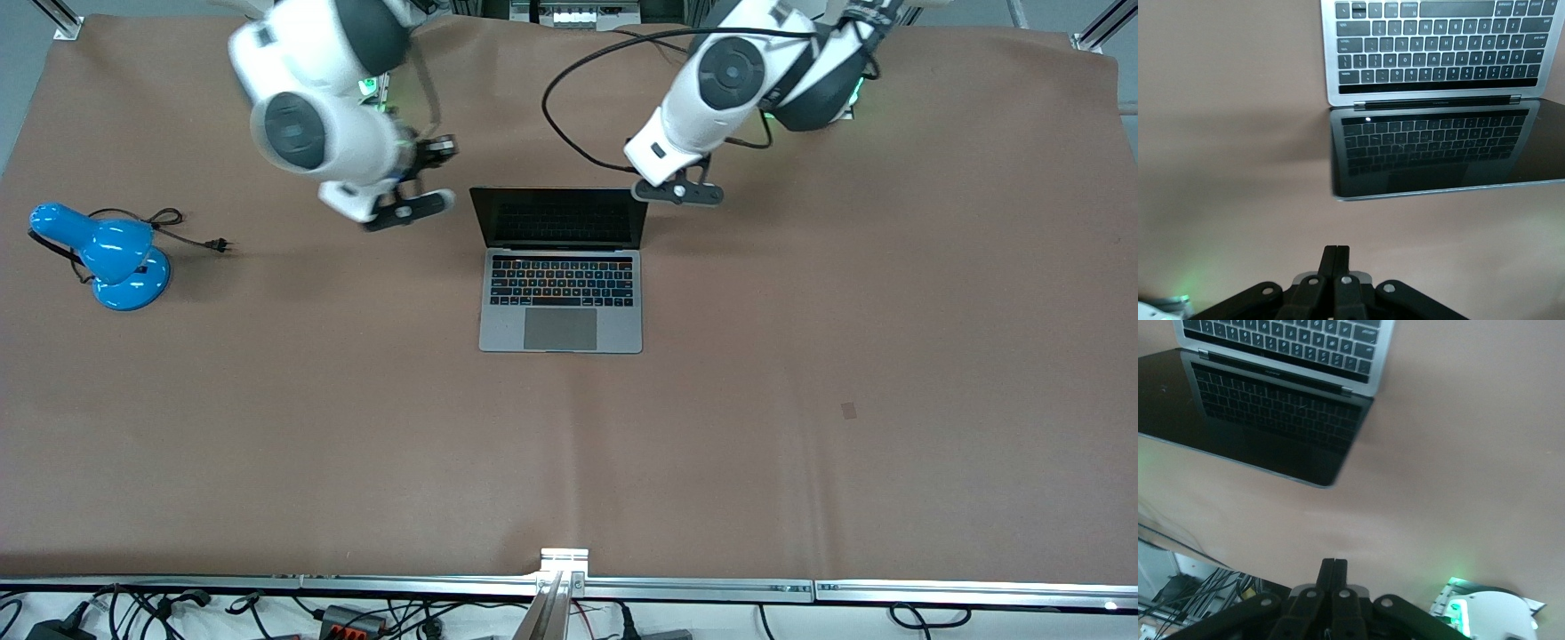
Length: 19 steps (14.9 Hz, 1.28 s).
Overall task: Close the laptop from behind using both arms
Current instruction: 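Move both grippers over the laptop screen's back edge, then push the screen down toward the keyboard with both grippers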
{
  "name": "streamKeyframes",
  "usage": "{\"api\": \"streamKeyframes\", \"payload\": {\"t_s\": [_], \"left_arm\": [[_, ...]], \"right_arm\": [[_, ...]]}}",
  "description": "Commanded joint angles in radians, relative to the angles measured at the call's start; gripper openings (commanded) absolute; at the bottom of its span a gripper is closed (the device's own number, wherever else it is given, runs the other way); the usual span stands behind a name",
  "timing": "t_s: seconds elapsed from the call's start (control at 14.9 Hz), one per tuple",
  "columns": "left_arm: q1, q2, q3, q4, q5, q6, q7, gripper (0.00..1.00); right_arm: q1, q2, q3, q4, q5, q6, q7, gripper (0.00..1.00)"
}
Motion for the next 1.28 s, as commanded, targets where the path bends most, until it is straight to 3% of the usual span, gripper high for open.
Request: {"api": "streamKeyframes", "payload": {"t_s": [0.0, 0.34, 0.87, 1.21], "left_arm": [[0.001, 0.040, -0.010, -0.021, -0.016, 0.085, -0.010, 0.00], [-0.012, 0.088, -0.013, -0.024, -0.013, 0.161, -0.011, 0.00], [-0.002, 0.140, -0.004, 0.001, -0.010, 0.209, -0.011, 0.00], [0.022, 0.223, 0.008, 0.105, 0.007, 0.212, -0.016, 0.00]], "right_arm": [[0.053, -0.001, -0.015, -0.031, 0.038, 0.028, 0.055, 0.00], [0.057, 0.022, -0.014, -0.099, 0.080, 0.120, 0.055, 0.00], [0.073, 0.104, -0.015, -0.085, 0.078, 0.241, 0.066, 0.00], [0.069, 0.093, -0.023, -0.071, 0.075, 0.333, 0.068, 0.00]]}}
